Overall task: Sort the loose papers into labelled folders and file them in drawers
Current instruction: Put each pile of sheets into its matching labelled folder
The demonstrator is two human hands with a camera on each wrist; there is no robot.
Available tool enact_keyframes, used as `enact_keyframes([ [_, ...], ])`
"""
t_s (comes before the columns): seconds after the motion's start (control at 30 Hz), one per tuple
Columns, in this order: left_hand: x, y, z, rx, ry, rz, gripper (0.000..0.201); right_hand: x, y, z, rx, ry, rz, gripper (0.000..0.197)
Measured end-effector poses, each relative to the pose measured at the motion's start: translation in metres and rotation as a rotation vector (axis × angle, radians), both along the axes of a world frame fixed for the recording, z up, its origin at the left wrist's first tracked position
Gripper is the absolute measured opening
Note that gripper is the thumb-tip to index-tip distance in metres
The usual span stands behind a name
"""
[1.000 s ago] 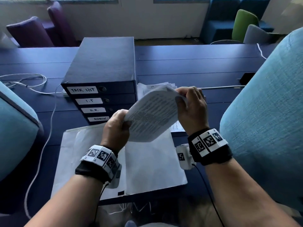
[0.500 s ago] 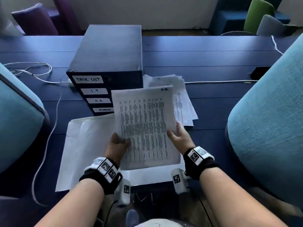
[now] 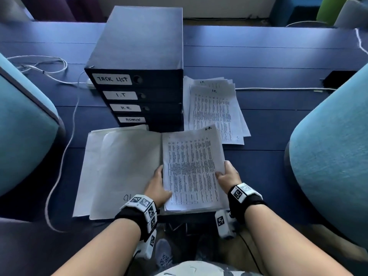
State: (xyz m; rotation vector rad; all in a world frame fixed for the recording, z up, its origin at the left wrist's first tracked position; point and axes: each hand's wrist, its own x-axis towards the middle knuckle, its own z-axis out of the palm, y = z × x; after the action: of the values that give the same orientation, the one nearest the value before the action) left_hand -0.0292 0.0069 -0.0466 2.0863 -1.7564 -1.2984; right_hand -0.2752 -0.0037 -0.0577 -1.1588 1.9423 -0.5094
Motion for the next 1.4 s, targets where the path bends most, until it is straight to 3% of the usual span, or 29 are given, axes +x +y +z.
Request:
enact_keyframes([
  [0.17,-0.004,0.002,-0.001,-0.074,-0.136,-0.082,0.087,0.0,0.004,0.001,-0.006,-0.013,-0.026,0.023],
  [0.47,-0.007,0.004,-0.005,-0.169,-0.18,-0.148,0.06,0.005,0.008,0.002,-0.011,0.072,-0.006,0.028],
  [0.63,-0.002,0.002,0.0,-0.227,-0.205,-0.128,0.054,0.012,0.01,0.012,-0.014,0.269,0.083,0.067],
  [0.8,0.039,-0.013,0.015,-0.233,-0.243,0.109,0.041,0.024,0.01,0.03,-0.015,0.542,0.167,0.072],
  [0.97,0.102,-0.023,0.013,-0.149,-0.35,0.384,0.047,0.064,0.016,0.034,-0.183,0.504,0.445,0.052],
  [1.17,0.15,-0.017,0.005,-0.025,-0.324,0.474,0.056,0.104,0.038,0.014,-0.182,0.498,0.749,0.049],
  [1.4,0.171,-0.015,0.006,0.051,-0.078,0.491,0.058,0.105,0.048,0.007,-0.073,0.527,0.811,0.056],
])
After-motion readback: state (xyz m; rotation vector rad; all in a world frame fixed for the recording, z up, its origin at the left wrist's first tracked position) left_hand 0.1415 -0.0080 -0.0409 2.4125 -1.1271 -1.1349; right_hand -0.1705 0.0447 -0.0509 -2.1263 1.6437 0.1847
